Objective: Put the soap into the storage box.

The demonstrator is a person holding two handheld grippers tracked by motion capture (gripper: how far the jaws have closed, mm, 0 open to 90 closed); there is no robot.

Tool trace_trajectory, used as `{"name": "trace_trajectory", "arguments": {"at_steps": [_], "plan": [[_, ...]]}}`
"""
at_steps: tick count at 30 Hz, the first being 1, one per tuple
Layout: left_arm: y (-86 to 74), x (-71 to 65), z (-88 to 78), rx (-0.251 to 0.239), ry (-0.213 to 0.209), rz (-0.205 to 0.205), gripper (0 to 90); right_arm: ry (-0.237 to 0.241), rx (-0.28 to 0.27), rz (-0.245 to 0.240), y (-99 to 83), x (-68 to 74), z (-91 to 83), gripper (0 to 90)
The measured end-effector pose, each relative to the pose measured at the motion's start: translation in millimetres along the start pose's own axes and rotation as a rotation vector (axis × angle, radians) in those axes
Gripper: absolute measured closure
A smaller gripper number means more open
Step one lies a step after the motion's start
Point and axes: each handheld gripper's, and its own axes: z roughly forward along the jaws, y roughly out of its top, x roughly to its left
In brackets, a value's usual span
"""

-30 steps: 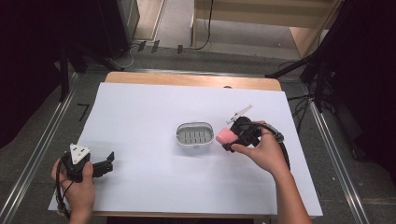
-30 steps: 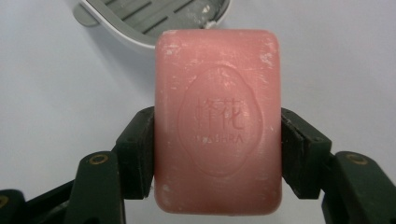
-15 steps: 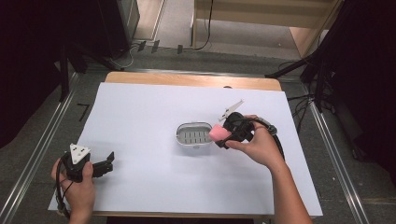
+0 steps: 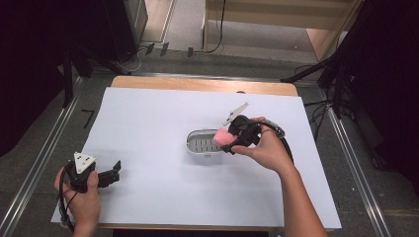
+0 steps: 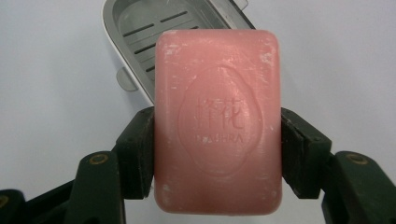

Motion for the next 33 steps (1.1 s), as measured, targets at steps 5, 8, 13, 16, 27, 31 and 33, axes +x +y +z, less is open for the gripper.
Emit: {"name": "trace_trajectory", "arguments": {"at_steps": [5, 8, 13, 16, 27, 31, 33], "plan": [[0.0, 0.0, 0.0, 0.000, 0.000, 0.000, 0.0, 0.001, 0.002, -0.029, 7.6, 1.1, 5.5, 38.9], [0.0, 0.0, 0.0, 0.000, 0.000, 0.000, 0.0, 0.016, -0.003, -0.066, 14.5, 2.2, 9.4, 38.9], [0.0, 0.1, 0.2, -0.002, -0.001, -0.004, 0.0, 0.032, 0.000, -0.108, 21.8, 1.3, 15.4, 38.9], [0.4, 1.9, 0.6, 0.006, -0.007, -0.013, 0.0, 0.039, -0.001, -0.129, 24.4, 0.6, 18.5, 38.8], [-0.2, 0.6, -0.1, -0.007, 0.005, -0.011, 0.0, 0.071, 0.008, -0.257, 45.6, -0.7, 32.6, 38.9], [-0.4, -0.1, -0.4, -0.012, 0.007, -0.004, 0.0, 0.081, 0.005, -0.290, 47.5, -3.6, 36.2, 38.8], [-0.3, -0.3, -0.5, -0.006, 0.009, 0.000, 0.0, 0.083, 0.010, -0.280, 46.4, -5.4, 37.1, 38.8]]}}
